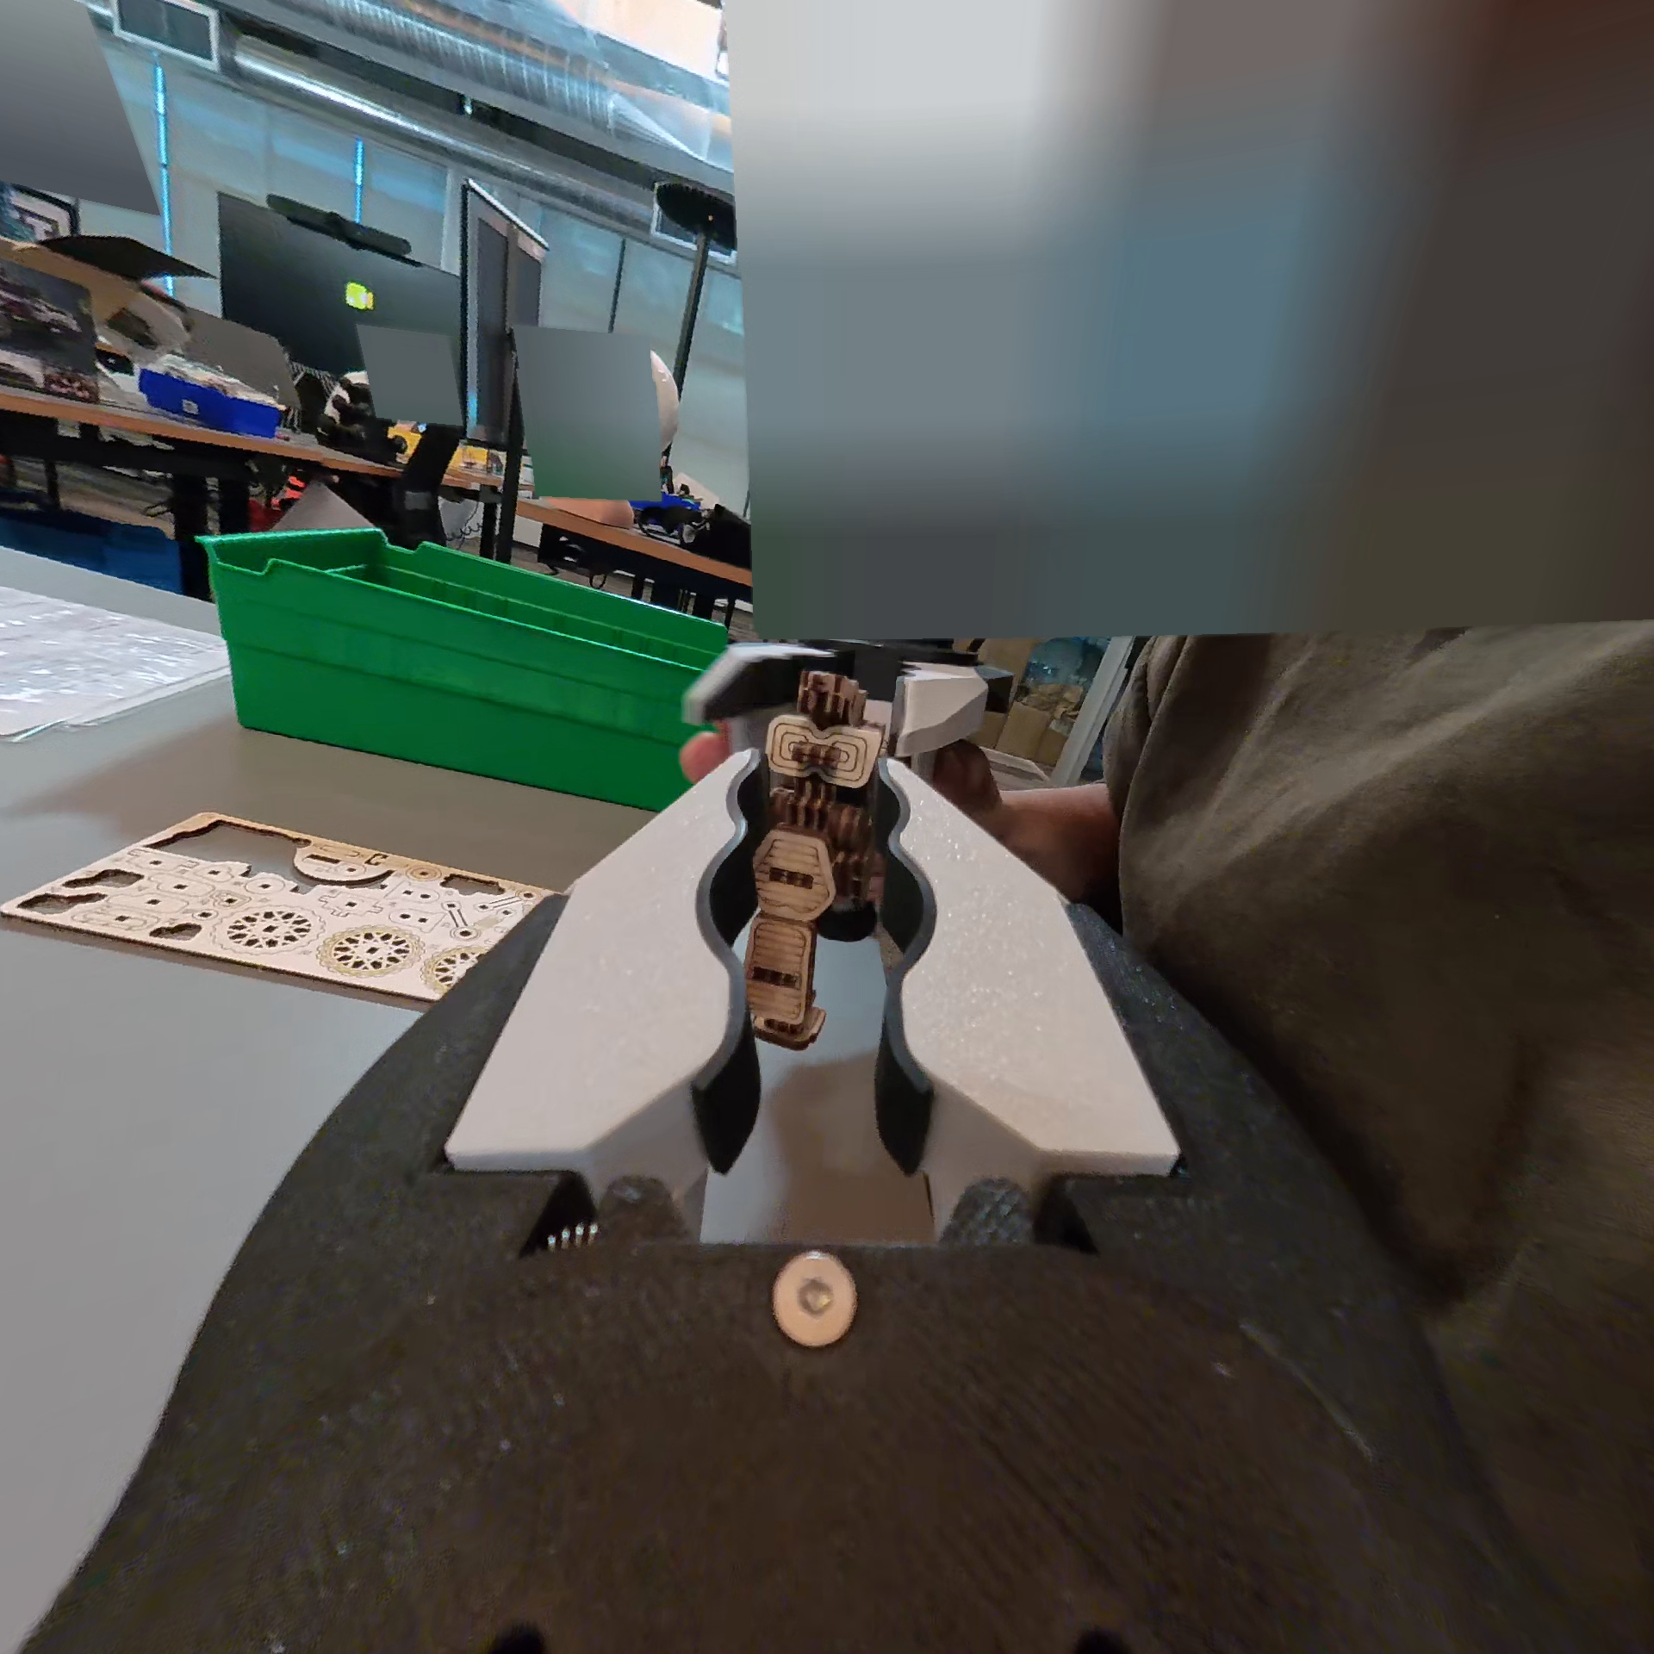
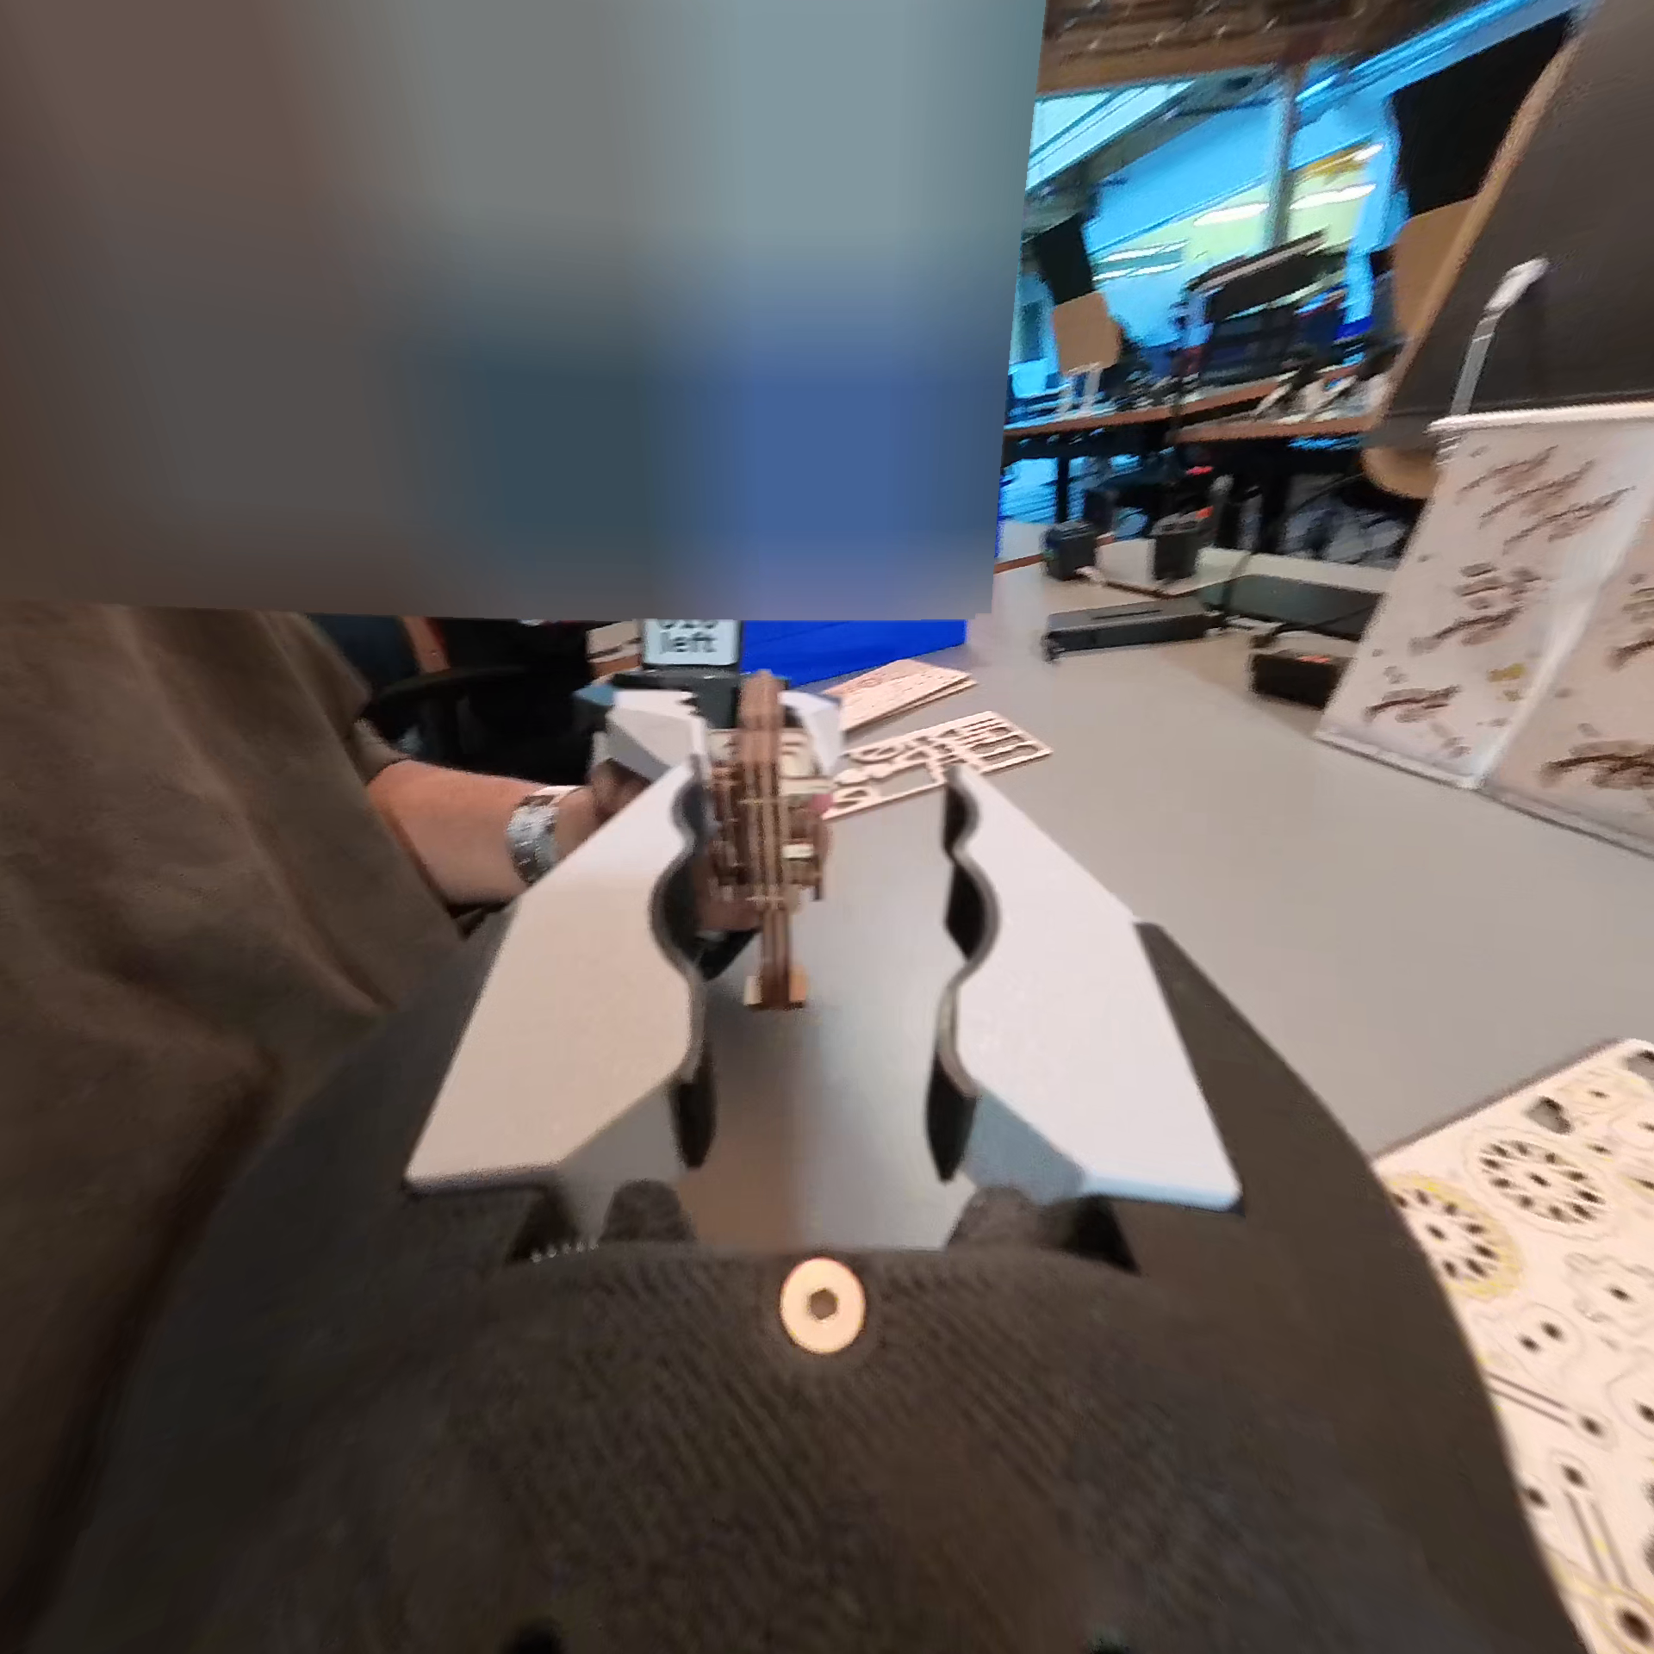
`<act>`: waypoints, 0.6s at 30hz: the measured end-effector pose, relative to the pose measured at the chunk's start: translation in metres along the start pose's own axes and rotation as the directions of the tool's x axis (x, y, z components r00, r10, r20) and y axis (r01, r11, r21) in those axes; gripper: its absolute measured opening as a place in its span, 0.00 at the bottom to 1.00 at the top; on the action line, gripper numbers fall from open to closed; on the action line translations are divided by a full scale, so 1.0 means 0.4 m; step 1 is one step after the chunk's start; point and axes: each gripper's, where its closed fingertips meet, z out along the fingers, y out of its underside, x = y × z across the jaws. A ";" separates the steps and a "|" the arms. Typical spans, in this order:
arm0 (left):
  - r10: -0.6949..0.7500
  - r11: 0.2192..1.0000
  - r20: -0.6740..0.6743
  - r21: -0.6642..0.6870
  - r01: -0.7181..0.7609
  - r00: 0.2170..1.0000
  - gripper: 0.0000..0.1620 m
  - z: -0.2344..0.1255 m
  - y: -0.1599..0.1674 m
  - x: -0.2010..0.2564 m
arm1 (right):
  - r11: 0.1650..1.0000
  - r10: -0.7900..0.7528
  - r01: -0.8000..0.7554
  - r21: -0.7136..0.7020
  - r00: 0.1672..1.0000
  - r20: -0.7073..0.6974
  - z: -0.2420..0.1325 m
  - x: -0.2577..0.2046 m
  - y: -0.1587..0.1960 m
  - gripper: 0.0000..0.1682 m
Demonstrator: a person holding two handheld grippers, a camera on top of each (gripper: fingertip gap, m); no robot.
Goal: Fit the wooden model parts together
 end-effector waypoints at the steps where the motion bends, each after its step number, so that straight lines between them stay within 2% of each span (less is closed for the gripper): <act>1: 0.001 1.000 0.000 -0.001 -0.001 1.000 0.13 0.000 0.000 0.002 | 1.000 -0.010 0.011 0.010 0.999 -0.030 -0.002 0.012 -0.002 0.36; 2: 0.007 1.000 0.003 -0.002 -0.007 1.000 0.13 0.002 0.001 0.003 | 1.000 -0.008 0.008 0.015 0.999 -0.037 -0.003 0.018 -0.002 0.38; 3: 0.009 1.000 0.007 -0.003 -0.009 1.000 0.13 0.003 0.002 0.003 | 1.000 0.007 -0.007 0.015 1.000 -0.018 -0.004 0.014 -0.001 0.34; 4: 0.005 1.000 0.017 -0.005 -0.005 1.000 0.13 0.004 0.003 -0.002 | 1.000 0.019 -0.019 0.006 0.999 0.040 -0.004 -0.007 0.002 0.15; 5: 0.006 1.000 0.015 -0.012 -0.006 1.000 0.13 0.004 0.007 -0.003 | 1.000 0.029 -0.028 -0.005 0.997 0.070 -0.003 -0.022 0.003 0.15; 8: 0.028 0.999 0.016 -0.023 -0.028 0.999 0.13 0.006 0.010 0.004 | 0.999 0.015 -0.011 -0.048 0.995 0.099 -0.009 -0.028 0.008 0.15; 11: 0.014 1.000 0.024 -0.014 -0.014 1.000 0.13 0.004 0.006 -0.005 | 0.999 0.030 -0.029 -0.019 0.998 0.058 -0.003 -0.018 0.005 0.15; 12: 0.008 1.000 0.018 -0.007 -0.008 1.000 0.13 0.001 0.003 -0.005 | 1.000 0.022 -0.021 -0.011 0.999 0.039 0.000 -0.015 0.004 0.18; 14: 0.002 1.000 0.002 0.000 -0.002 1.000 0.13 0.000 -0.001 0.002 | 1.000 0.003 -0.003 0.006 1.000 -0.016 0.001 0.007 0.000 0.32; 16: 0.012 1.000 0.003 -0.007 -0.012 1.000 0.13 0.004 0.003 0.006 | 1.000 0.018 -0.017 0.018 1.000 -0.010 -0.003 0.013 -0.001 0.35; 17: 0.013 1.000 0.007 -0.011 -0.013 1.000 0.13 0.006 0.005 0.005 | 0.999 0.037 -0.038 0.016 0.999 0.016 -0.003 0.007 0.001 0.28; 18: 0.011 1.000 0.023 -0.015 -0.010 1.000 0.13 0.006 0.008 -0.003 | 0.998 0.060 -0.060 -0.003 0.996 0.067 -0.003 -0.014 0.005 0.14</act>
